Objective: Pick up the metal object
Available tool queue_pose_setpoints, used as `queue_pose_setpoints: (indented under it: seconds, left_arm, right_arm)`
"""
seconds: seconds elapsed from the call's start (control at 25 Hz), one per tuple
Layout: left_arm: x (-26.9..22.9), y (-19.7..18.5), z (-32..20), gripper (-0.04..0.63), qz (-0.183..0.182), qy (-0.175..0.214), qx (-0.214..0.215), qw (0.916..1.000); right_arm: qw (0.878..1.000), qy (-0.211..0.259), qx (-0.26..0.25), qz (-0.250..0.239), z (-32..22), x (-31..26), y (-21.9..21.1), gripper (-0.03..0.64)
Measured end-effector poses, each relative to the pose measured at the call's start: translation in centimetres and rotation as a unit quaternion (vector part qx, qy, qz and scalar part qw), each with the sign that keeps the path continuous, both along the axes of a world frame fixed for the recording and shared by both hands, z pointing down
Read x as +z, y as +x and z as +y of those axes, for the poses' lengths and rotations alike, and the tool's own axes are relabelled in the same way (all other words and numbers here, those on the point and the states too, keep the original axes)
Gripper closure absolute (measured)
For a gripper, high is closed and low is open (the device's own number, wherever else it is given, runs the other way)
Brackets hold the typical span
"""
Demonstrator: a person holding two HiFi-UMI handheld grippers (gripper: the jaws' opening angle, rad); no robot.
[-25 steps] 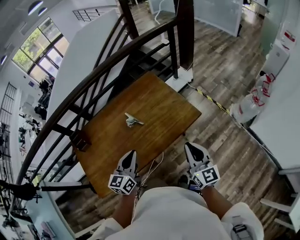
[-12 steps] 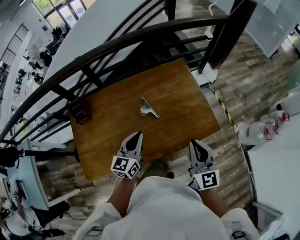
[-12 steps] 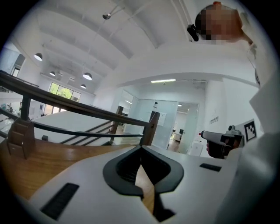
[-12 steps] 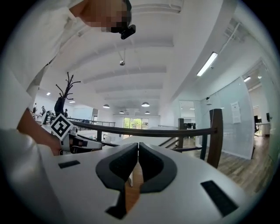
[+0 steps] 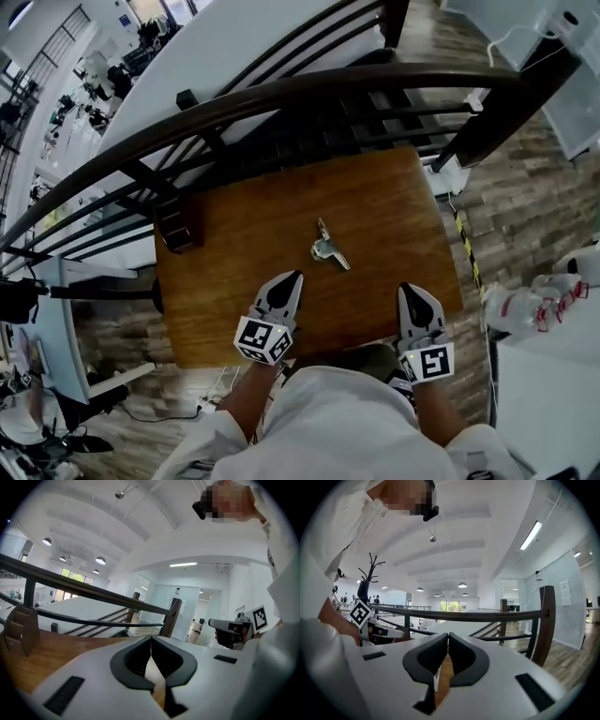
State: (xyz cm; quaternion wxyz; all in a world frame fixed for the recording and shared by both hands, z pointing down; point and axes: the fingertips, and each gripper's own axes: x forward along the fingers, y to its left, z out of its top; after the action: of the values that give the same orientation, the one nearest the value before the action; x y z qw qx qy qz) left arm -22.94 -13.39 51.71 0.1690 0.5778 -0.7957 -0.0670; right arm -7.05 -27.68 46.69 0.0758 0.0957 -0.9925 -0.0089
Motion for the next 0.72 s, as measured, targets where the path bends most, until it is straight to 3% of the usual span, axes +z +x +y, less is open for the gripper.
queue_pose_setpoints:
  seconds: [0.32,0.44,0.52,0.72]
  left_arm:
    - [2.3,-3.5,-0.3,0.578,0.093,-0.007,-0.044,0.9947]
    - [3.3,-4.0,-1.3,0.574,0.150,0.000,-0.064,0.9867]
    - [4.9,-4.5,-1.2,0.537,0.180,0.006,-0.083,0.9801]
    - [9.2,-5.3,-0.9,0.508,0.226,0.000,-0.095,0.9694]
  right_arm:
    - [0.996,-0.040,-0.078,0.002,-2.7,3.1,-4.9,0.592]
    - [0.992,-0.054,-0.111,0.016,-5.1,4.9,-5.9,0.591]
    - [0.989,-0.059,-0.134,0.026,-5.8,6.5,-6.8,0.592]
    - [0.982,-0.072,-0.171,0.037,-6.8,9.7,-9.0,0.591]
